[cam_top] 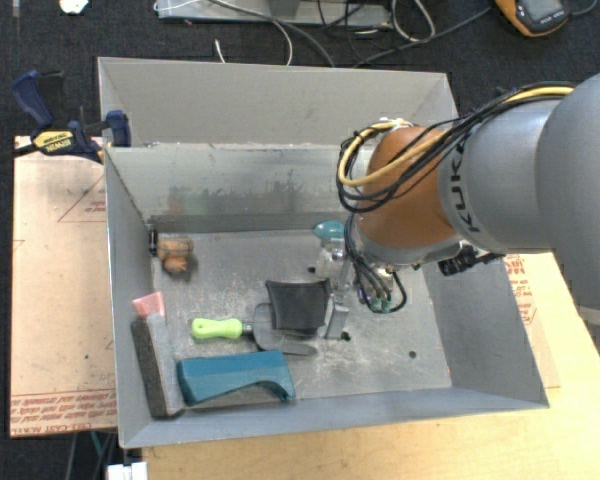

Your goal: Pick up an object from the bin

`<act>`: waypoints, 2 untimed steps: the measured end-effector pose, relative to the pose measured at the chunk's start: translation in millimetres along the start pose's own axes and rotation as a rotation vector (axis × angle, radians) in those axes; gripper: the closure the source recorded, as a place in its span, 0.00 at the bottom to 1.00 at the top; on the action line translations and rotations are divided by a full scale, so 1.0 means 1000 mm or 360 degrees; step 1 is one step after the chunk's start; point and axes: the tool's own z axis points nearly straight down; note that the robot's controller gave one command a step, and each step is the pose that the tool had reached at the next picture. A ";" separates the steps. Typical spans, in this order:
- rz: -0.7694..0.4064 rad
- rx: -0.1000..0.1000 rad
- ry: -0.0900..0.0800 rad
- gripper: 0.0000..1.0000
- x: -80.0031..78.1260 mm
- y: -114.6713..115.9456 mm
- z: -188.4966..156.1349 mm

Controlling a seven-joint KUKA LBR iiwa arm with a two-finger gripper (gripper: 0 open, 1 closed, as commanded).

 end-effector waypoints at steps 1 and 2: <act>0.0126 -0.0006 -0.0008 1.00 0.014 0.035 0.014; 0.0126 -0.0007 -0.0008 1.00 0.014 0.034 0.014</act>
Offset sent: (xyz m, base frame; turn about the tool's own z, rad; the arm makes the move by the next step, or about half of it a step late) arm 0.0000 0.0000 0.0000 0.0000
